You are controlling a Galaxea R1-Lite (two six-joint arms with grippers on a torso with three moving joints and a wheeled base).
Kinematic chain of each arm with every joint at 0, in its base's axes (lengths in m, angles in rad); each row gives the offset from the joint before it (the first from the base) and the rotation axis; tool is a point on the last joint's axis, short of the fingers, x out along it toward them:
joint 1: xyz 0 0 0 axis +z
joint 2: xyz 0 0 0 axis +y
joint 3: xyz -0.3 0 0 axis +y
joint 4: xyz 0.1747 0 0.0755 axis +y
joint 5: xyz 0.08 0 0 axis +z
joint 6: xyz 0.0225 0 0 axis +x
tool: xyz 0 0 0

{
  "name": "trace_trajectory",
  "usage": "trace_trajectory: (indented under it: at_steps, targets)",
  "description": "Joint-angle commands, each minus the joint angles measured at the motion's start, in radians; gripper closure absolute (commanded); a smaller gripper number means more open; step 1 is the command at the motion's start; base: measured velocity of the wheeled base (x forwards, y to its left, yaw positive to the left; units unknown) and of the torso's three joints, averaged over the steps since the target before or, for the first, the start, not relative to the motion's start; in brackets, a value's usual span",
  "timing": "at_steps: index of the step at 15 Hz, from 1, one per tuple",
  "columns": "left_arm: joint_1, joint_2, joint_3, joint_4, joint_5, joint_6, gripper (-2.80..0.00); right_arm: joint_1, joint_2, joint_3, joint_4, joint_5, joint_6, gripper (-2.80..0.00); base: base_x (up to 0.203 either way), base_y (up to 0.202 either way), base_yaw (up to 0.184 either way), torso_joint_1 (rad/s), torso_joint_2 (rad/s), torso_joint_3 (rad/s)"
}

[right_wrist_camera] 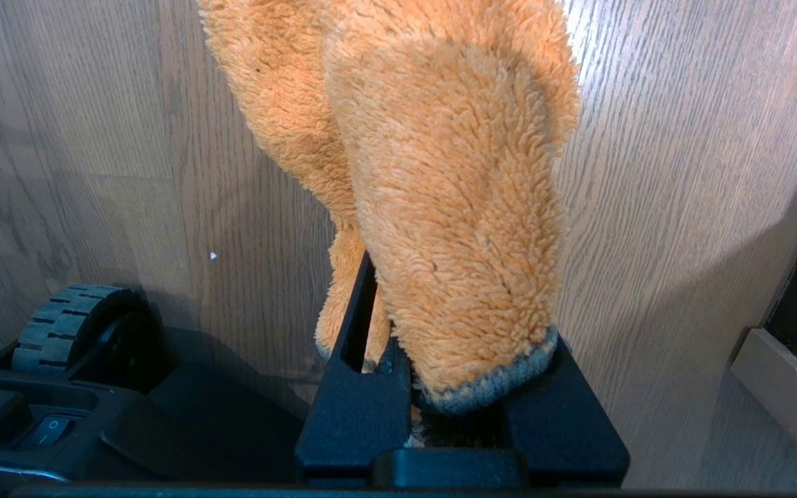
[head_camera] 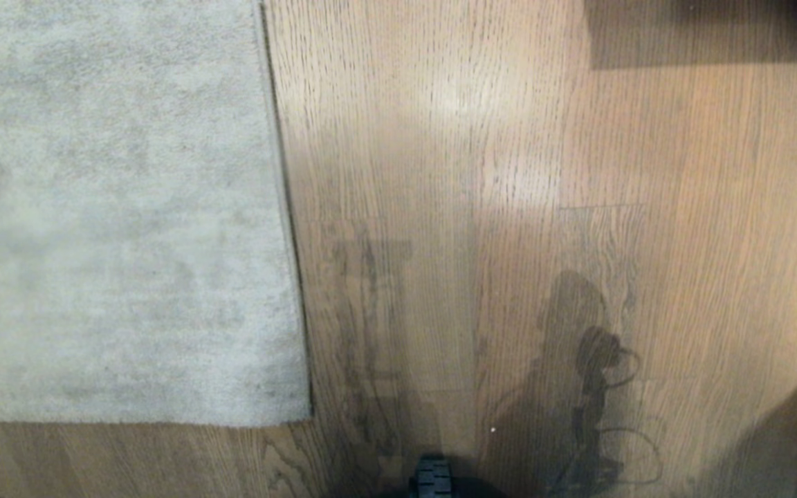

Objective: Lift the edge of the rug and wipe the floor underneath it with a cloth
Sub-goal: Lift up the carpet

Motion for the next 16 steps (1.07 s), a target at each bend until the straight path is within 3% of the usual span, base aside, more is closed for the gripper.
trace_trajectory:
  at_steps: [1,11,16]
  targets:
    - [-0.048,0.091,-0.028,0.002,-0.045,-0.001,0.00,0.000,0.001,0.000,0.000,0.000,-0.001,0.00,0.000,0.000,0.000,0.000,0.00,0.000]
    - [-0.066,0.393,-0.055,-0.013,-0.380,-0.003,0.00,0.000,0.001,0.000,0.000,0.000,-0.001,0.00,0.000,0.000,0.000,0.000,0.00,0.000]
    - [-0.179,0.672,-0.058,-0.172,-0.419,-0.003,0.00,0.000,0.001,0.000,0.000,0.000,-0.001,0.00,0.000,0.000,0.000,0.000,0.00,0.000]
